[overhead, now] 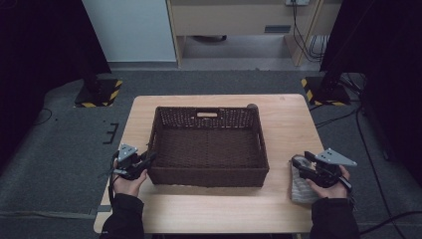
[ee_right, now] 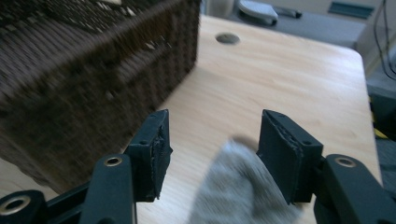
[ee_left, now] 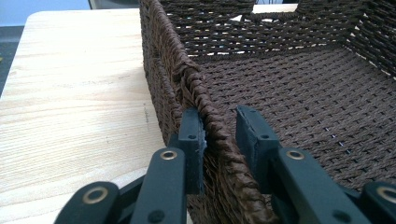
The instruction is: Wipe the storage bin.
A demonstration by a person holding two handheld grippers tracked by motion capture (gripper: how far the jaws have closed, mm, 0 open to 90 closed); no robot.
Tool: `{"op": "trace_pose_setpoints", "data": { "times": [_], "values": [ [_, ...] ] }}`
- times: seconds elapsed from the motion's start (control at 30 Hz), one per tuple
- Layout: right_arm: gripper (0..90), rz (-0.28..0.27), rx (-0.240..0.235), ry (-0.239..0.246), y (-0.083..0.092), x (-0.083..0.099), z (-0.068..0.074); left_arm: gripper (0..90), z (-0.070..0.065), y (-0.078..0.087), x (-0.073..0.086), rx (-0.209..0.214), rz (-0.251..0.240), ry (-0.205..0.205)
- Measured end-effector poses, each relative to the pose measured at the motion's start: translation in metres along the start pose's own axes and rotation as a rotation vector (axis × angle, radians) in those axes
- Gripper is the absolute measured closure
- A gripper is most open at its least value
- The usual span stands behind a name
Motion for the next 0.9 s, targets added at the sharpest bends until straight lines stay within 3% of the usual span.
{"op": "trace_pose_setpoints", "data": {
  "times": [0.13,0.4,0.57,0.7,0.9],
  "values": [
    [45.2,-0.044,-0.042,0.003,-0.002,-0.017,0.01,72.3,0.001,-0.001,-0.001,0.01,-0.002,0.004],
    [45.8,-0.068,-0.087,0.008,-0.011,-0.037,0.024,73.2,0.003,-0.003,-0.002,0.017,-0.004,0.008],
    [47.1,-0.097,-0.128,0.024,-0.024,-0.059,0.038,73.6,0.004,-0.004,-0.002,0.016,-0.006,0.012],
    [48.2,-0.087,-0.149,0.026,-0.037,-0.064,0.047,73.9,0.004,-0.004,-0.003,0.015,-0.004,0.011],
    [50.0,-0.019,-0.16,0.03,-0.065,-0.062,0.056,74.4,0.005,-0.006,-0.004,0.019,-0.007,0.014]
  ]
}}
Point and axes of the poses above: each handheld gripper's, and its own axes: y roughly backward along the jaws, x roughly out of its underside, z roughly to its left, the point moved 5 cm from there along -y, roughly forward along the jaws, and after that the axes turned 1 degree about -x, right-handed, at the moved point
